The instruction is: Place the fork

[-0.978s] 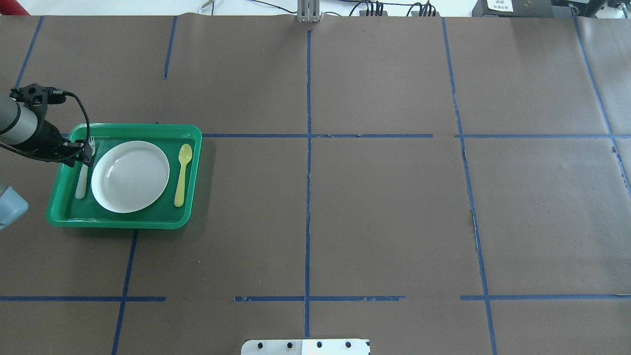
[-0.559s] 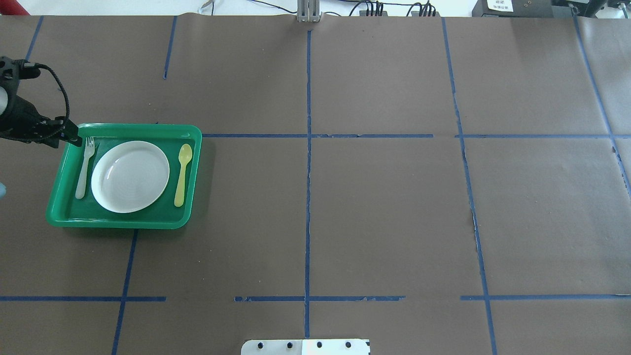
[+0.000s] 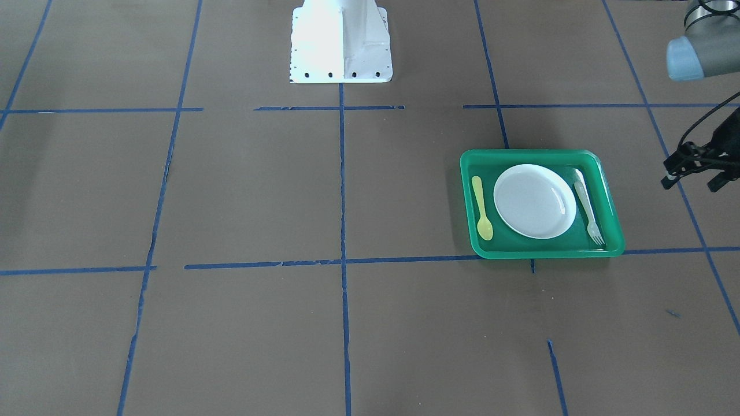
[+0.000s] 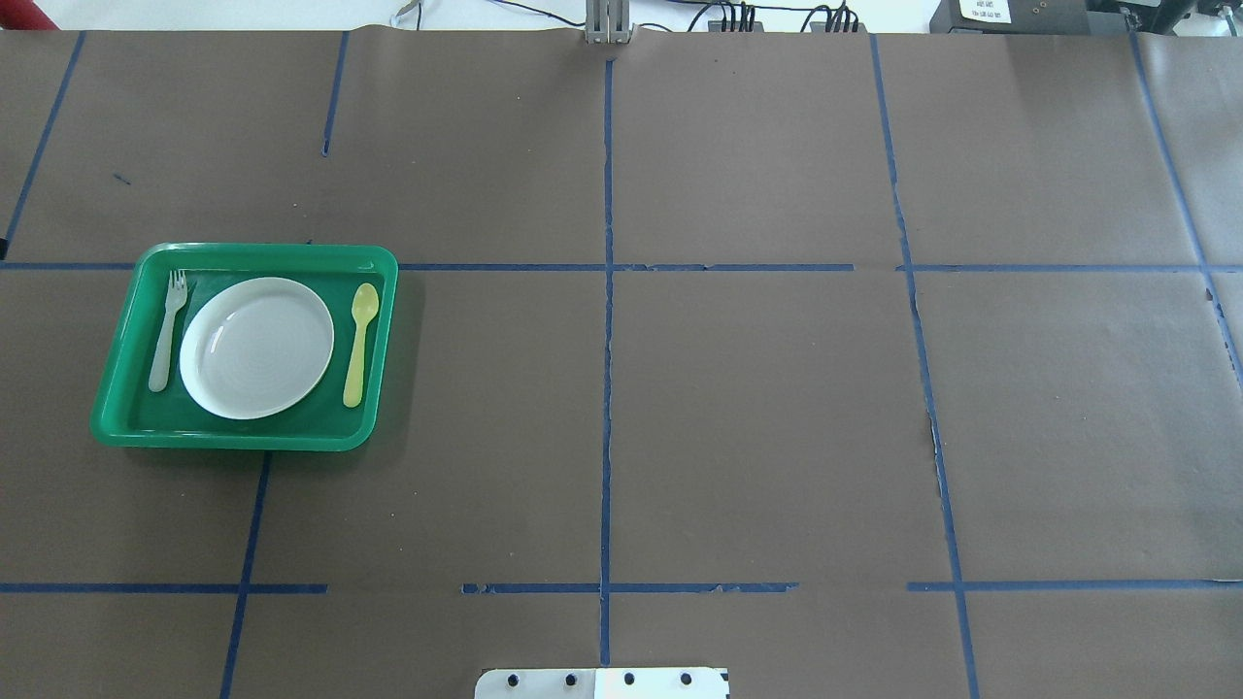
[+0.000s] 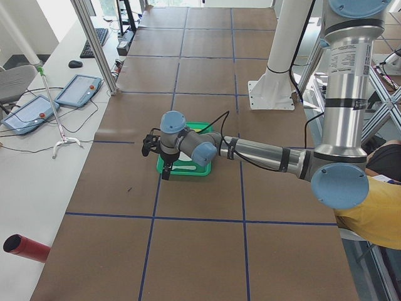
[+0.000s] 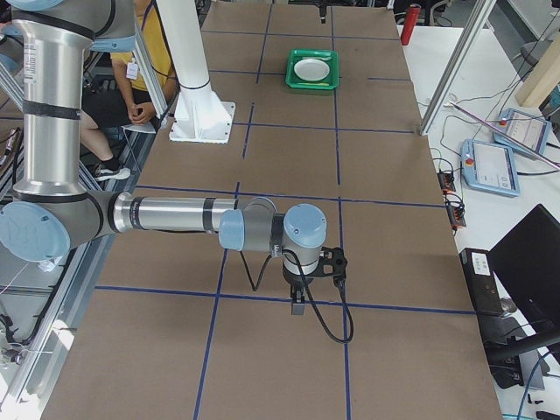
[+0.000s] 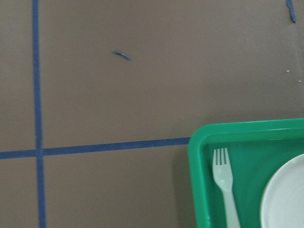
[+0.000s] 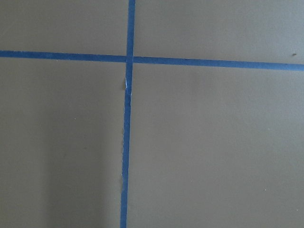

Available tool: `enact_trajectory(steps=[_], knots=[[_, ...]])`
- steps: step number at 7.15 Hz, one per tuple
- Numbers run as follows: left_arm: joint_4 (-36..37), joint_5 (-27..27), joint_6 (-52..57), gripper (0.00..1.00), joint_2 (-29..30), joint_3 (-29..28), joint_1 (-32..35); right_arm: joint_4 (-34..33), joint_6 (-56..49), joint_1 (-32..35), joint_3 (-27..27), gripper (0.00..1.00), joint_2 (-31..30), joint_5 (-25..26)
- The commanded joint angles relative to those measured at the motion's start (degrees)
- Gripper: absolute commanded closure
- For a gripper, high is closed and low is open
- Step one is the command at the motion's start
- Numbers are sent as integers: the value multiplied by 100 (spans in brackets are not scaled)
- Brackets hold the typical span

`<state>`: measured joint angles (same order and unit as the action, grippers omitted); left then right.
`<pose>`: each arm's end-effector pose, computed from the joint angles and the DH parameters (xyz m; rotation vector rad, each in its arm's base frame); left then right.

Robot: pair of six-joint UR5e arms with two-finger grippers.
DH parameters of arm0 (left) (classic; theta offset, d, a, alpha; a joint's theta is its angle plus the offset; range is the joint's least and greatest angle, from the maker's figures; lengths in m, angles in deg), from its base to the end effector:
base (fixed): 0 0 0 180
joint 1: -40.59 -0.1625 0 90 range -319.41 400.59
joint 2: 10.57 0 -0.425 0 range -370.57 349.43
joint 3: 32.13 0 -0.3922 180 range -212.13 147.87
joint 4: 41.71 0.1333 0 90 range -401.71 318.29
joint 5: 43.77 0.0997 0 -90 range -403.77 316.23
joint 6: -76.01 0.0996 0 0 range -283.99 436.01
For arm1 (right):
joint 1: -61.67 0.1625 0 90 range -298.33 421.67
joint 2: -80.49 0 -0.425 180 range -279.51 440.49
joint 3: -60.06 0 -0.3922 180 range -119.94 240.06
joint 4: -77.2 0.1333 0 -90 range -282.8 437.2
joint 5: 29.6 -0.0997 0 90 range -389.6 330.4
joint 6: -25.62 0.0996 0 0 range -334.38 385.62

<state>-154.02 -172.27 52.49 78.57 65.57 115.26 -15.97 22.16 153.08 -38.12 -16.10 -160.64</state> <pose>0.0656 -0.5088 0.5603 0.2426 0.7815 0.0360 0.0787 -0.4391 0.6517 0.0041 -0.7167 -0.0244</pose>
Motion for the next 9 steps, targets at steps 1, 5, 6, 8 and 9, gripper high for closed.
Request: enact_trajectory(steps=[1, 5, 6, 8, 9], knots=[[950, -17, 1674, 0, 23, -155, 983, 0, 3, 0, 0, 0, 0, 0], [1449, -773, 2340, 0, 95, -621, 1498, 0, 3, 0, 0, 0, 0, 0], [1745, -773, 2394, 0, 182, -578, 1507, 0, 3, 0, 0, 0, 0, 0], [1923, -773, 2525, 0, 218, -569, 1577, 0, 3, 0, 0, 0, 0, 0], [2054, -764, 2649, 0, 253, -569, 1586, 0, 3, 0, 0, 0, 0, 0]])
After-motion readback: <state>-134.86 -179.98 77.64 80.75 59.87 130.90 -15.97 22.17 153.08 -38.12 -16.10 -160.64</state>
